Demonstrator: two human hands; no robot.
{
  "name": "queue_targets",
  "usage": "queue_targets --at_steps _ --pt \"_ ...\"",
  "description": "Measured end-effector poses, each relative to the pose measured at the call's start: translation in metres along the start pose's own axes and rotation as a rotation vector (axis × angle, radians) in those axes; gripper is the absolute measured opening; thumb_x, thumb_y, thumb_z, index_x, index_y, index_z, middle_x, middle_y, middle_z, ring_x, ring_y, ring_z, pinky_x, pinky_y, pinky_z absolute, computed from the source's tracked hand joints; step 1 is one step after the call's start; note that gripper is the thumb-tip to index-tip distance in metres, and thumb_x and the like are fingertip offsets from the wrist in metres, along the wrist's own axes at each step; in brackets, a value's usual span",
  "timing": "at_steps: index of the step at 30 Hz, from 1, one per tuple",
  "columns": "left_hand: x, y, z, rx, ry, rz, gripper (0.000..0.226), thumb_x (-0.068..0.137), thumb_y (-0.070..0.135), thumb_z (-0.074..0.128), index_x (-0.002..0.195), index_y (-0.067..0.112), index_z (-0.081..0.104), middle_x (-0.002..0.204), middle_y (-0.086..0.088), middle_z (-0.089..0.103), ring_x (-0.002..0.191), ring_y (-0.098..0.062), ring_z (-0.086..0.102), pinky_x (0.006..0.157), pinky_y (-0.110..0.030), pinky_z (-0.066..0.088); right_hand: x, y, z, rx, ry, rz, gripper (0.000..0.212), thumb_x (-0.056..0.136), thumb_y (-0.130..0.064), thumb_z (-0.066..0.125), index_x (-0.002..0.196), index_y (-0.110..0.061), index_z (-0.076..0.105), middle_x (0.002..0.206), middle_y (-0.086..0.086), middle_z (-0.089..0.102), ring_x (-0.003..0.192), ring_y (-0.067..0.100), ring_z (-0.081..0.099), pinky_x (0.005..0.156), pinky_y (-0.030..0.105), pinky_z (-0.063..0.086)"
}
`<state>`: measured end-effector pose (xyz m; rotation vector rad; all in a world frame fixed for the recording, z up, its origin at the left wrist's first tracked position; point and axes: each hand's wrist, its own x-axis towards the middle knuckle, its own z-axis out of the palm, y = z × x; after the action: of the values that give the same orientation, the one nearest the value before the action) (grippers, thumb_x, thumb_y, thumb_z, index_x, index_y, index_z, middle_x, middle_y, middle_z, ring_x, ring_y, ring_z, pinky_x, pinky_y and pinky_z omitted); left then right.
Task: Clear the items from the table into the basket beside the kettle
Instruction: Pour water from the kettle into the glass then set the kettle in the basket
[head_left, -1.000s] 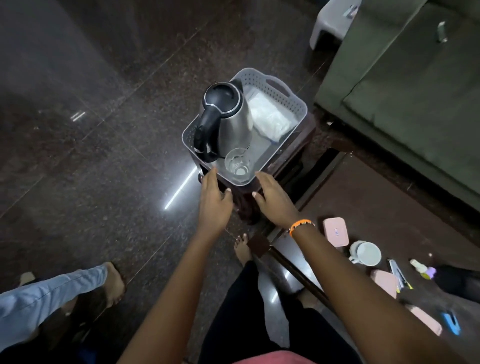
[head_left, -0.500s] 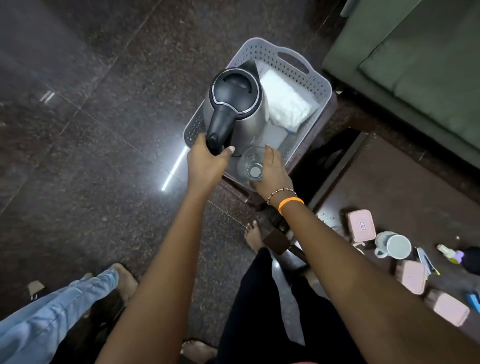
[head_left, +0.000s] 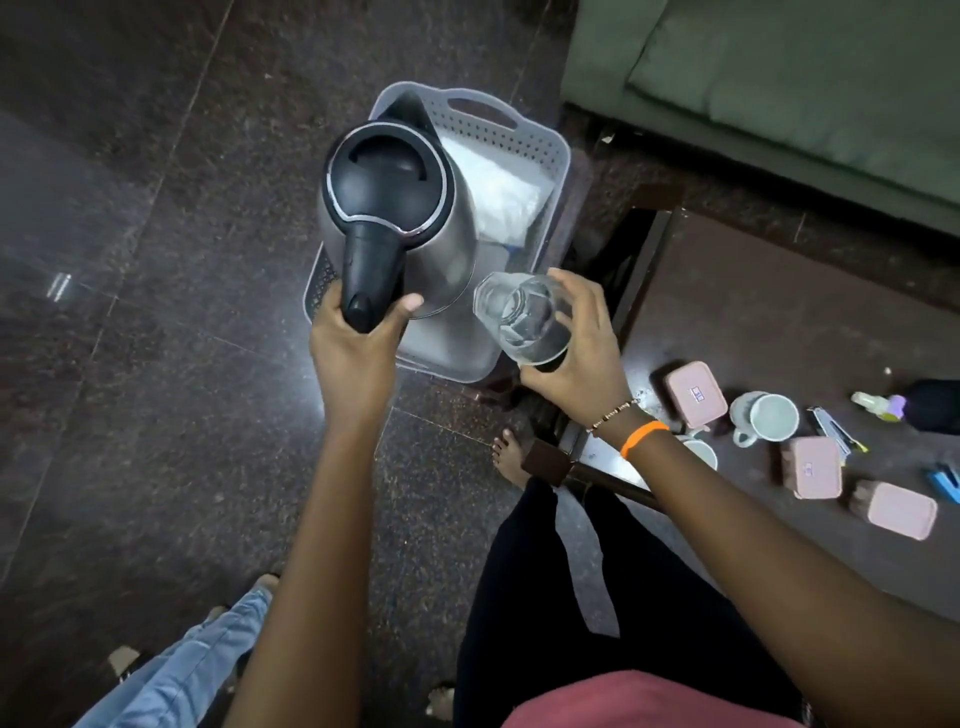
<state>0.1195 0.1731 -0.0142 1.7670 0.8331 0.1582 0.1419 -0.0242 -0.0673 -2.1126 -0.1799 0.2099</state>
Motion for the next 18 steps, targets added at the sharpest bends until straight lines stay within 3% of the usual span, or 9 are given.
queue_targets --at_steps 3,7,9,12,15,18 --pt "-0.030 0.014 0.000 0.030 -0.023 0.049 0.029 0.056 0.044 0.081 0.078 0.035 0.064 0.070 0.008 0.062 0.070 -0.014 0.058 0.075 -0.049 0.058 -0.013 0.008 -0.028 0.024 0.090 0.039 0.087 0.057 -0.010 0.072 0.135 -0.012 0.034 0.131 -0.002 0.037 0.126 0.020 0.046 0.107 0.040 0.044" --pt "-0.075 0.037 0.017 0.229 -0.088 0.136 0.028 0.054 0.053 0.074 0.073 0.041 0.057 0.065 0.010 0.059 0.058 -0.004 0.050 0.058 -0.026 0.047 -0.027 0.041 -0.072 -0.023 0.191 0.093 0.088 0.056 -0.009 0.074 0.135 -0.009 0.035 0.131 0.010 0.041 0.123 0.025 0.048 0.106 0.039 0.044" --pt "-0.092 0.044 0.029 0.285 -0.134 0.146 0.031 0.052 0.057 0.073 0.073 0.041 0.055 0.060 0.011 0.057 0.052 0.000 0.047 0.050 -0.014 0.039 -0.031 0.061 -0.092 -0.070 0.197 0.131 0.088 0.056 -0.011 0.074 0.135 -0.007 0.036 0.131 0.013 0.042 0.122 0.023 0.046 0.109 0.026 0.039" --pt "-0.117 0.046 0.057 0.338 -0.217 0.170 0.033 0.058 0.047 0.079 0.071 0.030 0.054 0.053 0.010 0.053 0.047 0.000 0.043 0.043 -0.011 0.034 -0.037 0.098 -0.123 -0.149 0.198 0.171 0.087 0.055 -0.011 0.076 0.133 -0.003 0.038 0.130 0.017 0.045 0.119 0.014 0.039 0.103 -0.002 0.022" --pt "-0.138 0.042 0.089 0.402 -0.287 0.160 0.031 0.059 0.044 0.080 0.066 0.035 0.051 0.053 0.019 0.058 0.048 0.007 0.049 0.044 -0.006 0.035 -0.041 0.136 -0.150 -0.204 0.183 0.257 0.085 0.055 -0.012 0.077 0.132 -0.003 0.041 0.131 0.015 0.047 0.118 0.014 0.038 0.100 0.009 0.029" --pt "-0.154 0.034 0.116 0.469 -0.321 0.145 0.030 0.056 0.047 0.077 0.064 0.037 0.050 0.052 0.018 0.059 0.058 0.013 0.054 0.048 -0.001 0.036 -0.040 0.171 -0.168 -0.258 0.133 0.365 0.085 0.057 -0.015 0.077 0.132 -0.007 0.040 0.133 0.011 0.046 0.118 0.016 0.040 0.094 0.020 0.036"
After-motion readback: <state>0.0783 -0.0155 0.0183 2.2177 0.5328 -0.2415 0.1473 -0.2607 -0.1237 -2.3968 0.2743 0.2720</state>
